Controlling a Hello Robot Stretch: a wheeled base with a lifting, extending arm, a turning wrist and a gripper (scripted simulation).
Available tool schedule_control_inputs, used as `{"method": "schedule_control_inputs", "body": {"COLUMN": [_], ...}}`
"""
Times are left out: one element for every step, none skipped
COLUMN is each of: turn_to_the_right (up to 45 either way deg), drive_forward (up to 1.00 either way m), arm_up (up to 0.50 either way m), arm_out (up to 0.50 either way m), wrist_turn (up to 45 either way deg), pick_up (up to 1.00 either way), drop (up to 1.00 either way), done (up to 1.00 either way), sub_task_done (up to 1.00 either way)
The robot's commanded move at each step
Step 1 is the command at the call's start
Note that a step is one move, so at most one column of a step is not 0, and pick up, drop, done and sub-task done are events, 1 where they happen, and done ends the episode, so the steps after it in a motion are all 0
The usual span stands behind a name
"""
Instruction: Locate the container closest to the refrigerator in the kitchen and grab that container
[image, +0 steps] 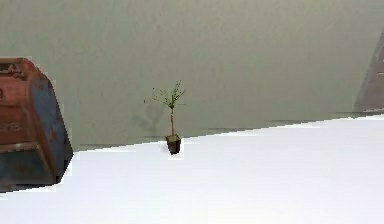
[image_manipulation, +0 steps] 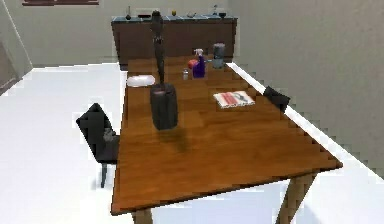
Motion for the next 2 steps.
{"method": "schedule_control_inputs", "body": {"turn_to_the_right": [0.0, 39.0], "drive_forward": [0.25, 0.00], "arm_up": [0.00, 0.00], "arm_out": [0.00, 0.00], "wrist_turn": [0.0, 0.0], "pick_up": [0.00, 0.00], "drop": [0.00, 0.00], "done": [0.00, 0.00], "sub_task_done": [0.00, 0.00]}}
